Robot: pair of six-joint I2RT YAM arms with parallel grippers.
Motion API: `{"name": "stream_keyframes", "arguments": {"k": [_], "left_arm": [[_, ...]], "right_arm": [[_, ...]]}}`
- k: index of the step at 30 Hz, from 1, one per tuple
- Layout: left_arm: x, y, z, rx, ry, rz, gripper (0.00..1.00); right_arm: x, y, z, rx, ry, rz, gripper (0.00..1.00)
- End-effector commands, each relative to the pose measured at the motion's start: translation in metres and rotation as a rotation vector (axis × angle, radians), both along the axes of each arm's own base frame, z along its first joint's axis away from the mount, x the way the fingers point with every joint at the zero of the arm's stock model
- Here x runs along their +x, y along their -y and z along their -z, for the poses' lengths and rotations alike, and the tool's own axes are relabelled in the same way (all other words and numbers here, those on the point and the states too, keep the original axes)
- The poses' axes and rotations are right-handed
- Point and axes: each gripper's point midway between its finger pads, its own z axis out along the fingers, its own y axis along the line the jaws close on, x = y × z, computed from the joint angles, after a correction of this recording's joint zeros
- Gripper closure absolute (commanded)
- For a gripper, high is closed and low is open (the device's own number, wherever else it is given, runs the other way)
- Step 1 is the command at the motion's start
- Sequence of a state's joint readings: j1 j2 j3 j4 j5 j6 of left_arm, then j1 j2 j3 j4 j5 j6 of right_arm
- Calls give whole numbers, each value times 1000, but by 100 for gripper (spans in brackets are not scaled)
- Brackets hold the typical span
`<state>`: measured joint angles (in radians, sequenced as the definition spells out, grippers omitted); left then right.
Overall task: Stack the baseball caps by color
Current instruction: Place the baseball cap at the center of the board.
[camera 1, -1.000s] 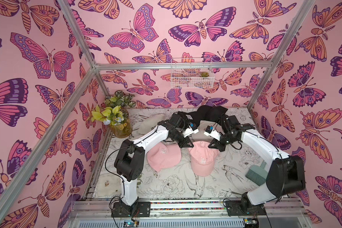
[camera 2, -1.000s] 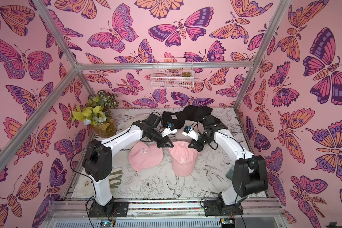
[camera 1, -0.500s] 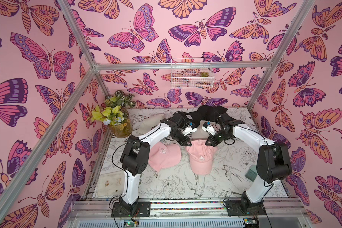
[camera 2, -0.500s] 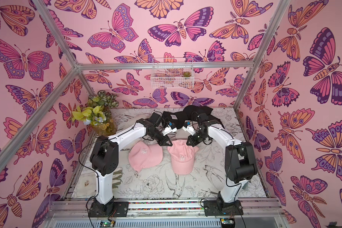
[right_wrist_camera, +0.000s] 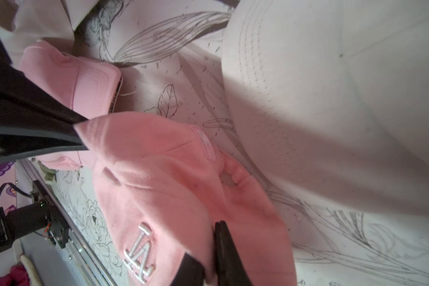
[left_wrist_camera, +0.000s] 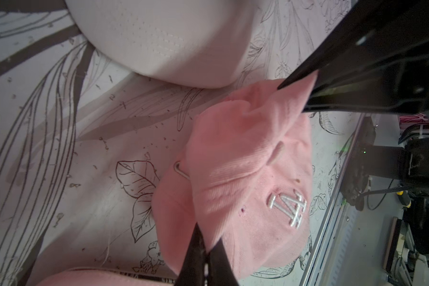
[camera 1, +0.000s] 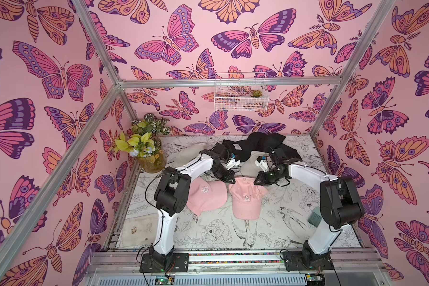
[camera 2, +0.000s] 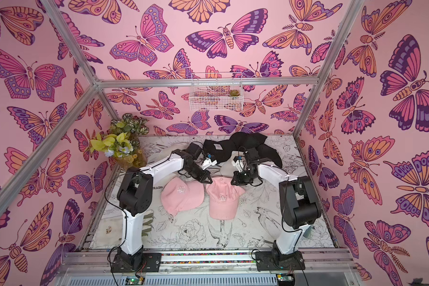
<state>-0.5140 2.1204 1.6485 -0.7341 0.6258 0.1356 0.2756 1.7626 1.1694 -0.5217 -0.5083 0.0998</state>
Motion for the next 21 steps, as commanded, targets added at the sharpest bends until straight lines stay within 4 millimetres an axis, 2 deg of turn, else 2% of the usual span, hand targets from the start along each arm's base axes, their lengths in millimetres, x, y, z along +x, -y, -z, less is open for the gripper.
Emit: {"name": "stream_keyframes", "arguments": {"k": [1,7,10,13,16,17,20,21], "left_arm": [[8,-12,6,56,-30,-60,100],[16,-16,14,87,-23,-78,100],[25,-18,15,104,-11,-99,100],[32,-13,11,86,-18,-112,100],[37,-11,6,84,-22,-132,100],[40,-13,4,95,-18,-145,92],[46,-21,-6,108,-5,-191,58],[48,-22,-11,101,0,-201,50]], "right_arm": [[17,8,5,-52,28,62,86],[33,10,16,-90,45,66,83],[41,18,21,-140,48,108,82],[46,21,16,-145,92,139,78],[51,25,1,-136,164,180,70],[52,27,-6,-135,188,196,65],[51,35,-22,-148,244,234,51],[50,38,-26,-154,255,246,45]]}}
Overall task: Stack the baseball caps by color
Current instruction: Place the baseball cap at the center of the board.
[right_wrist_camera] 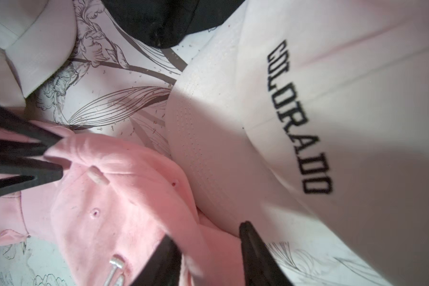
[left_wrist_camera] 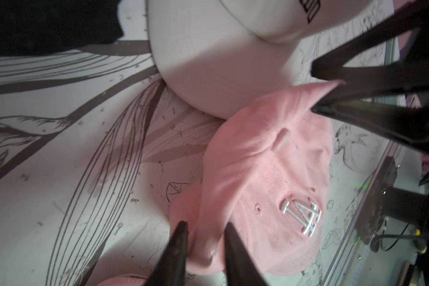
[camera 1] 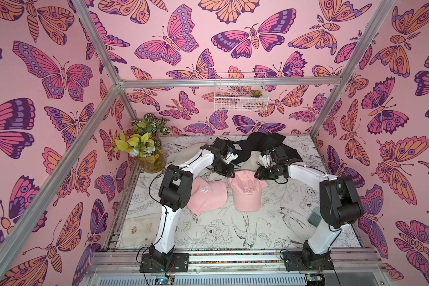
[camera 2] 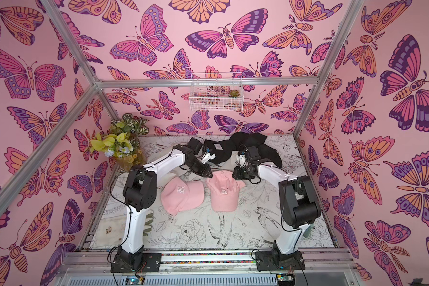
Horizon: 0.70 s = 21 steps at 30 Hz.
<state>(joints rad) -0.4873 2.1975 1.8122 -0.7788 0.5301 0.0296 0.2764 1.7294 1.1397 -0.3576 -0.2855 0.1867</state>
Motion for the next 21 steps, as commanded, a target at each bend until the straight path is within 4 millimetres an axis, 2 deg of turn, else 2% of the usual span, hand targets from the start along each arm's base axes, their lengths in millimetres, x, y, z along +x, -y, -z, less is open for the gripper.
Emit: {"name": "stream_keyframes", "arguments": {"k": [1,3,4,5,9,15,18,21], "left_arm": [[5,-16,-12,26,-11,-67,42],[5,-13,-24,6,4,-67,33],[4,-12,-30,-9,7,-70,31],[3,-10,-35,-25,7,-71,28],[-1,0,-52,-91,12,-91,20],[-16,31,-71,-227,-22,-84,11],[-20,46,-72,-278,-52,-70,8],[-20,60,-64,-312,-101,-57,8]], "right_arm": [[6,16,-24,-33,94,83,39],[0,18,-31,-19,115,103,26],[-3,16,-31,1,120,102,3],[-6,12,-44,40,154,92,1],[-25,-7,-48,178,150,24,1],[-51,-31,-50,361,95,-50,0],[-53,-30,-39,353,70,-46,0],[-49,-26,-23,316,51,-22,1]]}}
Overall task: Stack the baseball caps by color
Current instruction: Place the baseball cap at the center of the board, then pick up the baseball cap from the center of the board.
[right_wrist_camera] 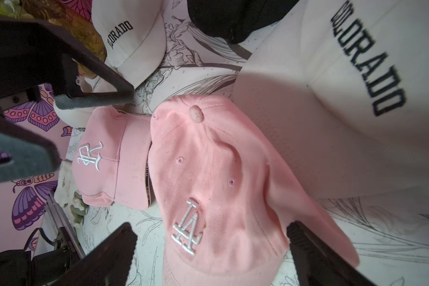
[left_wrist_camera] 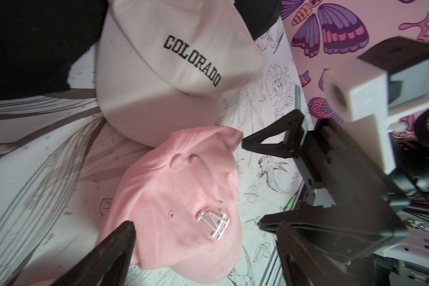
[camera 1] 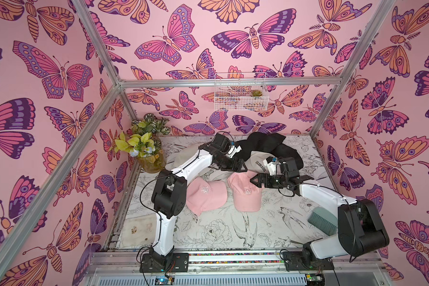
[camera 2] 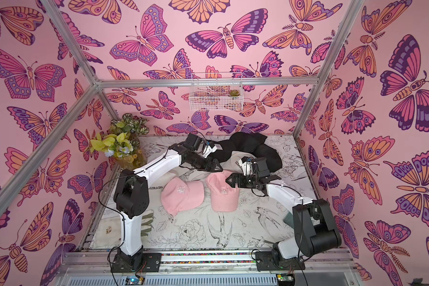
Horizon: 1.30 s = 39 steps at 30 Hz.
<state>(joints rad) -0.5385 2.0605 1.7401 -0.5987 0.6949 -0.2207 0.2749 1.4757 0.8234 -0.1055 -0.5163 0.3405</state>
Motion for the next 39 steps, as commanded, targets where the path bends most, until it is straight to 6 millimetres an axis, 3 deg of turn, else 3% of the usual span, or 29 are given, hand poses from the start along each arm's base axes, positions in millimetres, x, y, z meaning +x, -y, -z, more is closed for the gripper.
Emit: {"name": "stream_keyframes", "arguments": {"k": [1,7,12,14,18,22,26,32,36,39], "left_arm": [[0,18,15,-57,-73,17,8],[25,14,73,66,-60,-35,8],[38,5,86,114,-39,-73,7],[40,2,81,116,-32,-83,7],[33,-4,52,102,8,-95,4],[27,-20,20,122,77,-166,0],[23,-42,0,136,133,-284,0],[11,-103,-6,262,196,-530,0],[-12,-145,-3,314,203,-650,0],[-35,-169,11,315,124,-691,0]], "right_arm": [[7,-2,8,12,-5,6,1],[15,3,53,-50,-28,20,3],[15,-5,45,6,-6,-10,4],[15,-5,37,2,21,-12,4],[17,-1,11,8,107,17,3],[21,5,-13,25,232,76,1],[20,-6,-34,42,308,55,1],[22,-20,-44,-11,230,110,1],[21,-39,-50,4,210,112,1],[17,-58,-55,6,258,73,1]]}}
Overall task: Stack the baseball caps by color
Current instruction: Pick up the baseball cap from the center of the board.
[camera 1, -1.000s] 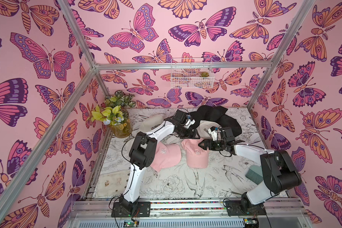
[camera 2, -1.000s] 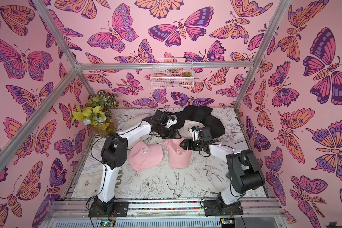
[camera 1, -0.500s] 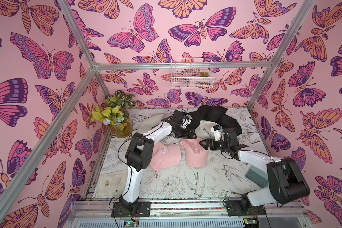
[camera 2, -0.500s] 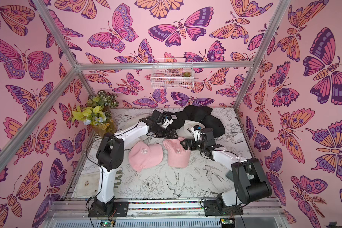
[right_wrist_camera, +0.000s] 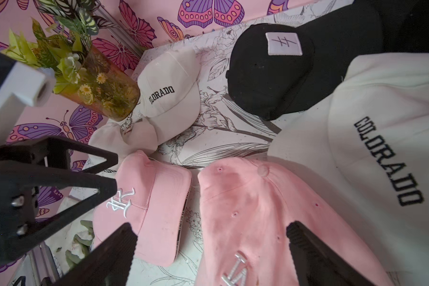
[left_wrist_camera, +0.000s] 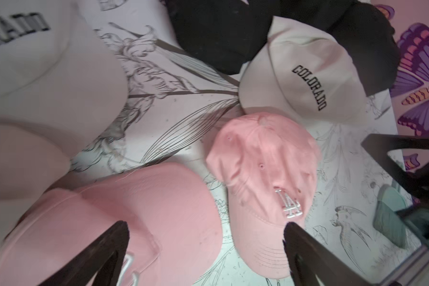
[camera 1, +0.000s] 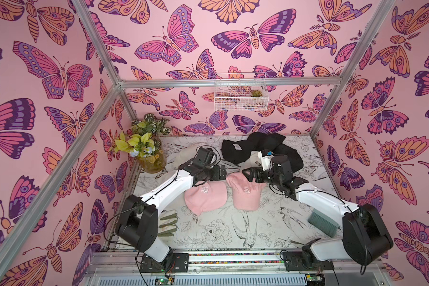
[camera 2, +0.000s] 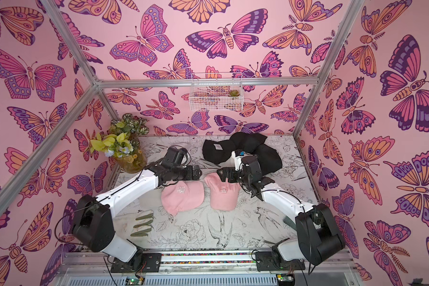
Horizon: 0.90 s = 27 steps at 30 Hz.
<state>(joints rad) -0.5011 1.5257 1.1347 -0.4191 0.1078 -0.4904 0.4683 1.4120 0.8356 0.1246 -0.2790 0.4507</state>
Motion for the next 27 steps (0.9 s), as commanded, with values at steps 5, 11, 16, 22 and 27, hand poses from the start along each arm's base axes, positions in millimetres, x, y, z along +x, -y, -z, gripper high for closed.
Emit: {"name": "stream_keyframes", "arguments": {"k": [5,11,16,22,27], "left_arm": [[-45,-64,30,34,-132,-196,0],[-79,-111,38,15,-183,-374,0],[-81,-127,41,-146,-206,-494,0],[-74,-131,57,-368,-286,-604,0],[-66,-132,67,-534,-286,-679,7]], "right_arm": [[6,-11,-1,2,12,55,0],[12,-6,-4,4,35,101,1],[15,-5,-9,11,53,114,2],[12,-2,-16,12,54,121,3],[9,1,-18,-13,55,116,3]]}}
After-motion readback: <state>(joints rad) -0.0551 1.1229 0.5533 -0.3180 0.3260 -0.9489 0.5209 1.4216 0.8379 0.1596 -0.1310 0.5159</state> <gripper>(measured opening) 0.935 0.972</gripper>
